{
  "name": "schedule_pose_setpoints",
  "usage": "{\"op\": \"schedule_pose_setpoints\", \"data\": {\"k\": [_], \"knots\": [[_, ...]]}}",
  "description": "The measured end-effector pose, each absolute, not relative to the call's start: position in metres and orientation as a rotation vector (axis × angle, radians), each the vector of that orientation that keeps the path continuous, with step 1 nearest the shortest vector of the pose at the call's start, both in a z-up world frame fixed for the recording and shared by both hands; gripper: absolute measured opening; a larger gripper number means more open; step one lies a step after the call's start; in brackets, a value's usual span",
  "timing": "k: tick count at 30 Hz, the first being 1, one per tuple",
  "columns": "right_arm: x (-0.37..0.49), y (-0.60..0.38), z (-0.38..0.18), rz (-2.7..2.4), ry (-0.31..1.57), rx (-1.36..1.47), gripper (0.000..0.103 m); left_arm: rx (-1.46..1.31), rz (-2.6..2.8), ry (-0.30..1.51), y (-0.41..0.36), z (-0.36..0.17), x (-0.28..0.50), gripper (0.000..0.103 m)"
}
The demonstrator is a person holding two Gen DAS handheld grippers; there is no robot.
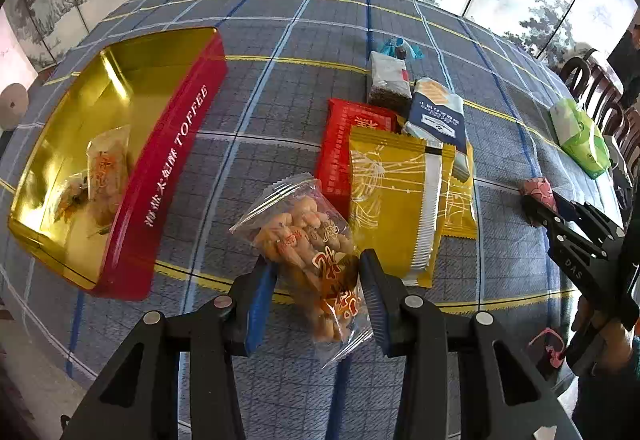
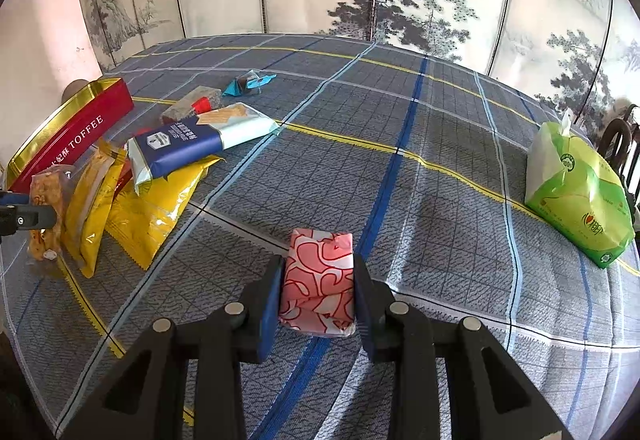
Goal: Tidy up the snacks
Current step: 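Carry the peanut bag into the gold tin and lower it with the left tool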
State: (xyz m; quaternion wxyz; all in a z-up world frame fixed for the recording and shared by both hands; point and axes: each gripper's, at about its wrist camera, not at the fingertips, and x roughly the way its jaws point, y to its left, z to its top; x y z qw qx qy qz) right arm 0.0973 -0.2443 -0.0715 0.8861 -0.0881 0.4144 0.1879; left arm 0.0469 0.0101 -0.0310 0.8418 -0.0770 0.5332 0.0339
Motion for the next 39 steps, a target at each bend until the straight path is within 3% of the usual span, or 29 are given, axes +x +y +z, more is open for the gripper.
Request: {"op": "schedule_pose_setpoints", "data": {"k": [25,39], "knots": [[0.097,-0.241,-0.071,0.338,0.865,-0.17,0.032,-0.089,0.094,1.047,0.041,0.002,0.037,0.038],[0.097,-0.241,-0.071,0.315,0.869,-0.169,0.032,-0.082,0.17,1.006,0.113,0.027,0.041,0.038]]}}
